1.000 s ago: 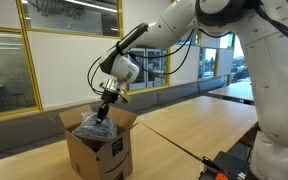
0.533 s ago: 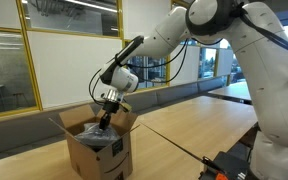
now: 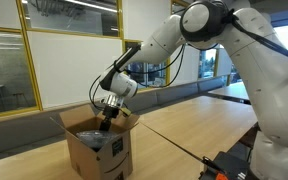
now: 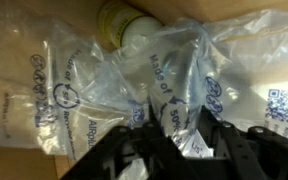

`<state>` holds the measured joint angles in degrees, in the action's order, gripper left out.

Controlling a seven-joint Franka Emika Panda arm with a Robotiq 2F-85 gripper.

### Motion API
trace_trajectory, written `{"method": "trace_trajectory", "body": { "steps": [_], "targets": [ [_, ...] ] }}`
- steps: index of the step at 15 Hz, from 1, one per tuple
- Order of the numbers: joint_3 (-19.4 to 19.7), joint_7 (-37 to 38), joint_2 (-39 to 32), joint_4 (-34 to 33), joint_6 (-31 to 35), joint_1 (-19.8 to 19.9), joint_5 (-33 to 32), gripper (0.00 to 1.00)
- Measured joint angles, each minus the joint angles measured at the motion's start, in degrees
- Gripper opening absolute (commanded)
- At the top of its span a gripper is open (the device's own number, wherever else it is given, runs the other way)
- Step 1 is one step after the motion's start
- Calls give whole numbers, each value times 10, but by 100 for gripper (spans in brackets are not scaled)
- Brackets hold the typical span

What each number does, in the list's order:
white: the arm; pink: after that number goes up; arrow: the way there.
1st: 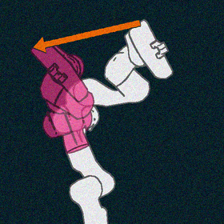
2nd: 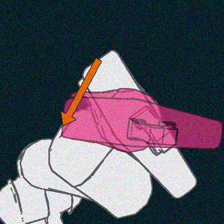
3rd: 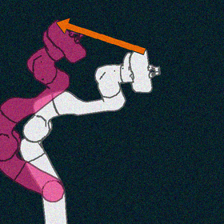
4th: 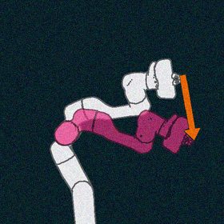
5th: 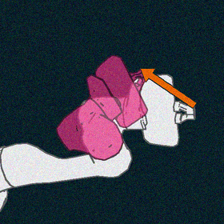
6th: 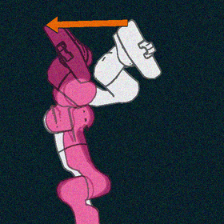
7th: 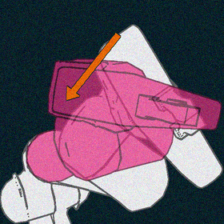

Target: Put the objects on the table into the cardboard box

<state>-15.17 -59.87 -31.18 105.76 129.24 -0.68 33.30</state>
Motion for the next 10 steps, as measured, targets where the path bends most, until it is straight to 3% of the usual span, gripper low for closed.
{"method": "trace_trajectory", "body": {
  "steps": [3, 4, 10],
  "targets": [
    [1, 7, -6, -3, 0, 0, -5, 97],
    [3, 12, -6, -4, 1, 0, -9, 100],
    [14, 73, 4, -22, 4, 0, -71, 100]
  ]
}}
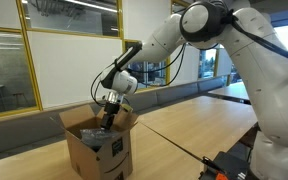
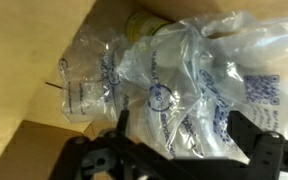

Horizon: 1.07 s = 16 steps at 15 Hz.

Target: Put the objects on the table into the cardboard box

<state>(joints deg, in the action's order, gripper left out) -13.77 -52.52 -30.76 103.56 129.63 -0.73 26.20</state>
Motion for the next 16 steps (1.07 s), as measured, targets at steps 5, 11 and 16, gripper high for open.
{"method": "trace_trajectory", "body": {
  "steps": [5, 11, 16],
  "targets": [
    [12, 75, 44, -8, 0, -3, -73, 100],
    [21, 160, 115, -3, -3, -9, -138, 100],
    [11, 210, 161, 7, -7, -46, -155, 100]
  ]
}}
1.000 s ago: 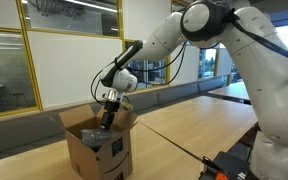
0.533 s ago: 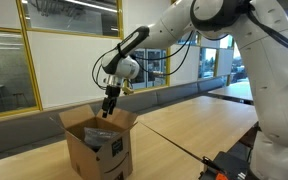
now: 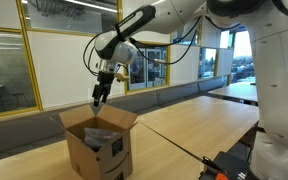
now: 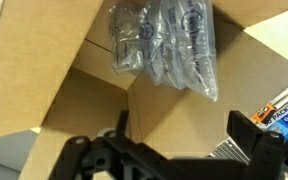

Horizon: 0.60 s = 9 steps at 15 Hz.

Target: Put the objects on the table into the cardboard box

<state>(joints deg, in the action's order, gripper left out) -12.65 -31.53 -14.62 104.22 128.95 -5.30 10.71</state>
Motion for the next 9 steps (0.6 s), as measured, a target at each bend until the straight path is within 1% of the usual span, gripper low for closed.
{"method": "trace_trajectory", "body": {
  "steps": [5, 9],
  "targets": [
    [-23, 52, 40, 10, -2, -49, -18, 100],
    [-44, 68, 62, 23, -2, -76, -14, 100]
  ]
}}
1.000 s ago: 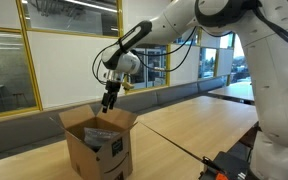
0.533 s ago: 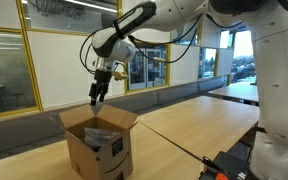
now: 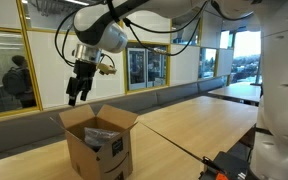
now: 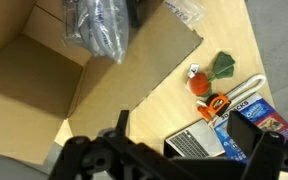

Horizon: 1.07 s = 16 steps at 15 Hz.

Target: Put the objects on the table into the cardboard box

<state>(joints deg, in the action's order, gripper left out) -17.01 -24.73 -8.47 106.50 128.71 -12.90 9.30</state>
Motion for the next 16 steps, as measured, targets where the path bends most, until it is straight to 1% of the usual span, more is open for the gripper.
{"method": "trace_trajectory", "body": {
  "steps": [4, 7, 11, 16],
  "targets": [
    [-19, 0, 1, 17, 0, -18, 19, 100],
    [-31, 0, -6, 34, 7, -30, 46, 100],
    [-48, 1, -25, 65, 39, -41, 84, 100],
    [-61, 18, -52, 102, 91, -57, 90, 100]
  ]
}}
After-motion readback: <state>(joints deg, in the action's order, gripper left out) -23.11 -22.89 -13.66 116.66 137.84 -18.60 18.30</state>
